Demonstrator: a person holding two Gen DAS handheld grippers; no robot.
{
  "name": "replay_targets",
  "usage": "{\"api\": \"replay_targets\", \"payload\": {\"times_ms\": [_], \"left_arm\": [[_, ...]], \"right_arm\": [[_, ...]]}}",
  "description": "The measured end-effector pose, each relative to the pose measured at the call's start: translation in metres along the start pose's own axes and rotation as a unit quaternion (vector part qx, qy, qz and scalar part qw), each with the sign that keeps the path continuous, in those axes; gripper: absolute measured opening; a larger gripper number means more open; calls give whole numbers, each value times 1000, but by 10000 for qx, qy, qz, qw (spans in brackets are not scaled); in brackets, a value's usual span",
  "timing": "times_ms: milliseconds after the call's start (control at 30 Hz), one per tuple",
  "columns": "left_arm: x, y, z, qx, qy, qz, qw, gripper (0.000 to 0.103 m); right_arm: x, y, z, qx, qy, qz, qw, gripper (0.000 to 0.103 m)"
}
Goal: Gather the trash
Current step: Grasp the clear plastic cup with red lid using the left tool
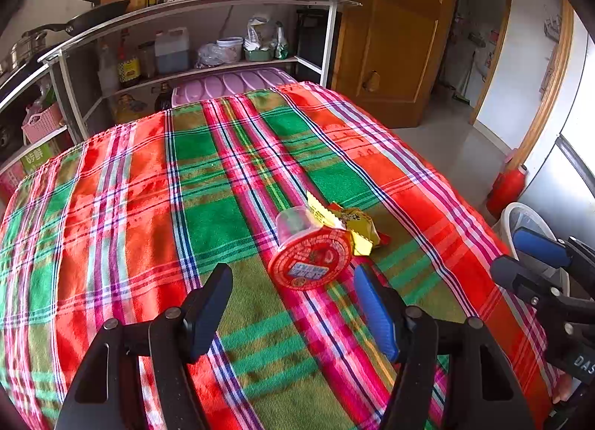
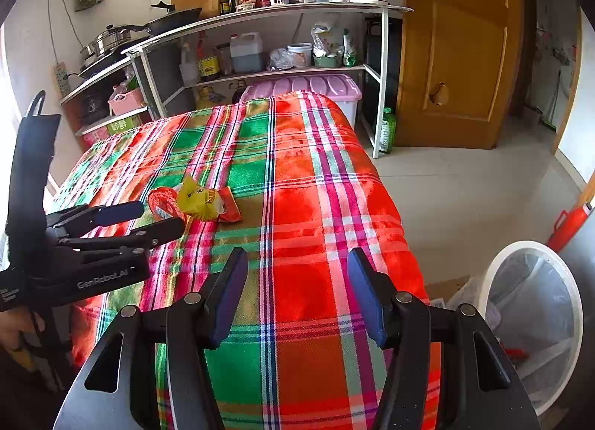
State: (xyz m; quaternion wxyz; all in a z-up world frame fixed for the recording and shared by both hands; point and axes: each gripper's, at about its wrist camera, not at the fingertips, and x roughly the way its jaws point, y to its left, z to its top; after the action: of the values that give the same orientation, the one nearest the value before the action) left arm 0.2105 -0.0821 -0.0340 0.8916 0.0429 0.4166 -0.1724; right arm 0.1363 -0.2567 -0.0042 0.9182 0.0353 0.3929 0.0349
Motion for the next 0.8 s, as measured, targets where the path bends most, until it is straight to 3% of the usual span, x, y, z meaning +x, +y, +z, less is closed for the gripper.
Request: {"api": "replay_targets", "payload": {"times_ms": [433, 500, 800], "left_arm": [[13, 1, 9, -17, -105, 282, 9995, 67], [14, 6, 9, -93, -45, 183, 9998, 53], [2, 25, 4, -253, -159, 188, 9994, 52]], "right_arm": [[6, 3, 1, -48, 51, -28, 10000, 56], [7, 4, 1, -46, 62, -39, 10000, 56], [13, 9, 4, -98, 100, -1, 9999, 56]]}}
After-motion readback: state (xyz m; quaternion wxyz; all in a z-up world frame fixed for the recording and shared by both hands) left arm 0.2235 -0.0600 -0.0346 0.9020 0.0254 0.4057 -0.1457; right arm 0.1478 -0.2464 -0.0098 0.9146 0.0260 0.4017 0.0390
